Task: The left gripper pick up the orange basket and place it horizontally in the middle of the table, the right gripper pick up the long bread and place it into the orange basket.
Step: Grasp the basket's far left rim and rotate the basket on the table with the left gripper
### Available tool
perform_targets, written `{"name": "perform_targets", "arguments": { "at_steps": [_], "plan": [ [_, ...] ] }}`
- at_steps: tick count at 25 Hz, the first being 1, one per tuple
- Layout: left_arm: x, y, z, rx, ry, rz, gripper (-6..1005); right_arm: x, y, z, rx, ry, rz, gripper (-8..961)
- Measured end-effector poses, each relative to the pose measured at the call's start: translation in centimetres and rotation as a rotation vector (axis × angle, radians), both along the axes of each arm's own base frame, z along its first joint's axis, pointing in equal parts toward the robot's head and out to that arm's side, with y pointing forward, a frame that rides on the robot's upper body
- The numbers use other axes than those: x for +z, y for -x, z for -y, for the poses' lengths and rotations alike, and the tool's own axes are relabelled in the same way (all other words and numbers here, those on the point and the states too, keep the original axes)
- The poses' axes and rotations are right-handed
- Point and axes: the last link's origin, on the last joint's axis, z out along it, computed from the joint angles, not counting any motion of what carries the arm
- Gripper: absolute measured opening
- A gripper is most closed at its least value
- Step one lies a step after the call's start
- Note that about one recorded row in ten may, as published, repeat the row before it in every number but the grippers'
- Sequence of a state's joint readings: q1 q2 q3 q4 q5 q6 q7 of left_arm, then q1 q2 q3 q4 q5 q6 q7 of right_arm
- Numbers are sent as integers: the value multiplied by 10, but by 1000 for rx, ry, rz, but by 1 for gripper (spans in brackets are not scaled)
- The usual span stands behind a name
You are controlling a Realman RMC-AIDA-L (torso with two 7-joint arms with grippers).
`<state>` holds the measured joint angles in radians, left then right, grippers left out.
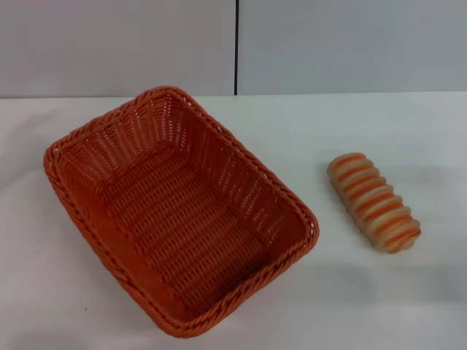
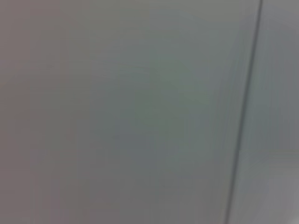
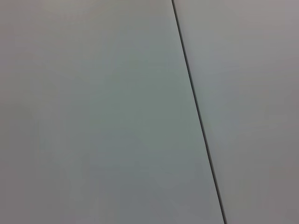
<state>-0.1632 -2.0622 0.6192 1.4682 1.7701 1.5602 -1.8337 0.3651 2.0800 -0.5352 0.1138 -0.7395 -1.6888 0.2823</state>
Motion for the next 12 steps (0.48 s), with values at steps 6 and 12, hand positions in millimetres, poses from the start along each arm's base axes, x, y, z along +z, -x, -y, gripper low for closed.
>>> {"name": "perform_targets", "arguments": {
  "at_steps": [6,12],
  "plan": [
    [-13,-42,-23,11,137,-190,755,0,0,1,2,2,-10,742],
    [-52,-82,-42,16,299,-470,754,0,-1,2,5,4,-26,742]
  ]
}}
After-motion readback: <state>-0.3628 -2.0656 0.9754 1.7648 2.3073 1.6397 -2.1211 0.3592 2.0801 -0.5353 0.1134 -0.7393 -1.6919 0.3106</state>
